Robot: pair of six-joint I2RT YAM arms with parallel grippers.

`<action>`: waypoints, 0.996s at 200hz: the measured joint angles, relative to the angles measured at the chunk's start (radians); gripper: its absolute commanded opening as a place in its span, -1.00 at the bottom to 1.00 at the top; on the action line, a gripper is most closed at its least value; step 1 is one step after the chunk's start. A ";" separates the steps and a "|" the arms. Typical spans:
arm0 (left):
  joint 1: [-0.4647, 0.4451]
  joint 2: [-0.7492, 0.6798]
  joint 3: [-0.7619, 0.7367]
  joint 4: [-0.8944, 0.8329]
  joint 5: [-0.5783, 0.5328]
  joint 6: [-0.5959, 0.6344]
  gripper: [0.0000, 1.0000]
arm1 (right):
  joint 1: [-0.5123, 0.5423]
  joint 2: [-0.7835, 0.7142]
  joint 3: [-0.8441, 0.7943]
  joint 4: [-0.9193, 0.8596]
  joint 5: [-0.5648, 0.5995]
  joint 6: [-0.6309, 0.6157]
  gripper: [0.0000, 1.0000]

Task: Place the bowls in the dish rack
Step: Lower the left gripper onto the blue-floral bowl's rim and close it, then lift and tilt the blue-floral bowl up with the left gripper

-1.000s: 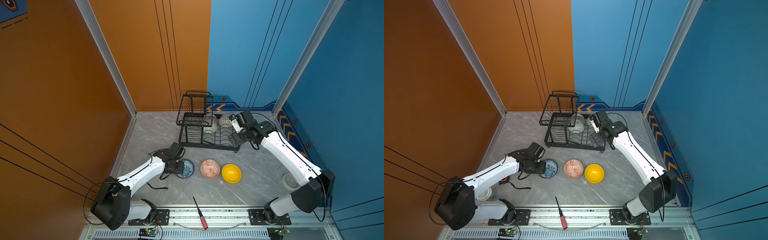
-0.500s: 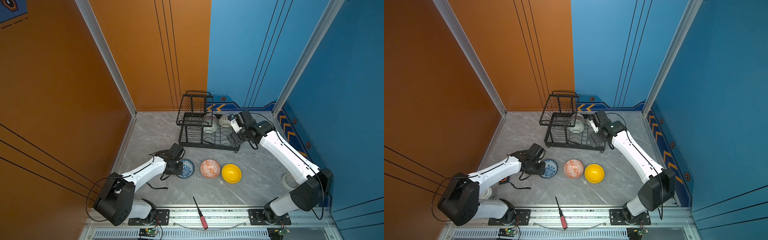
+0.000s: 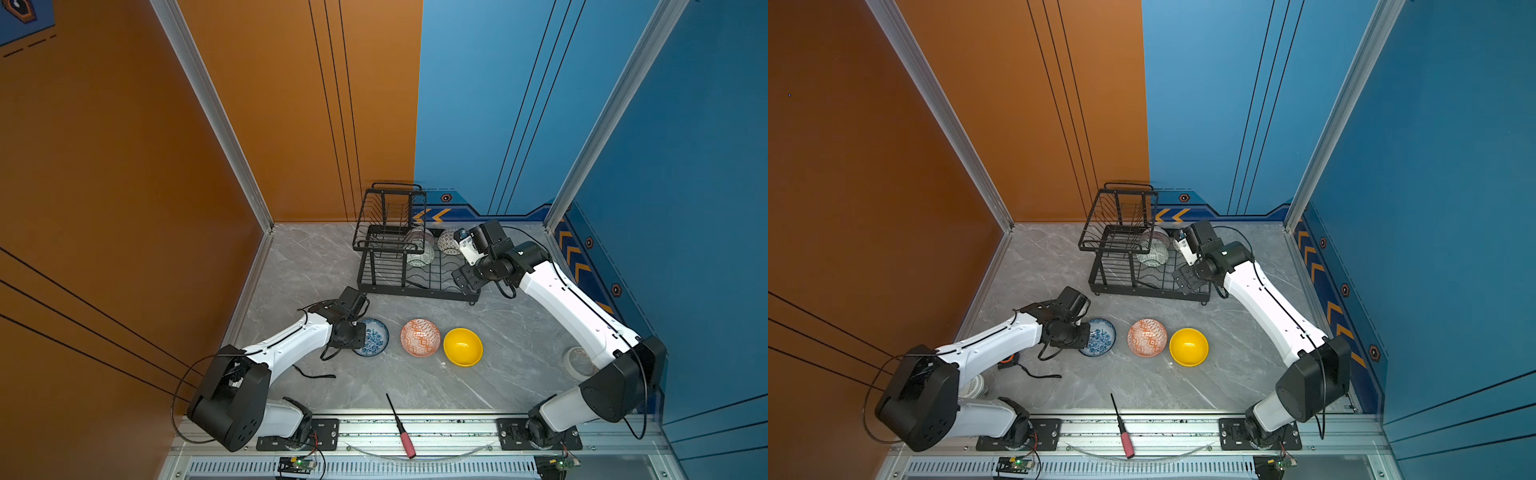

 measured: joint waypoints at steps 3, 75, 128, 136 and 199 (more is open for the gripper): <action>0.000 0.000 0.000 0.000 0.000 -0.003 -0.52 | 0.000 0.000 0.000 0.000 -0.001 0.000 1.00; 0.002 -0.014 0.004 0.038 0.023 -0.005 -0.93 | -0.001 0.000 -0.006 0.000 -0.007 0.000 1.00; 0.002 -0.014 0.004 0.038 0.026 -0.005 -1.00 | -0.004 0.000 -0.018 0.001 -0.007 0.000 1.00; 0.002 -0.014 0.004 0.038 0.026 -0.005 -1.00 | -0.005 0.000 -0.018 0.000 -0.007 0.000 1.00; 0.002 -0.030 0.004 0.014 0.026 0.001 -1.00 | -0.006 -0.001 -0.022 0.001 -0.007 0.000 1.00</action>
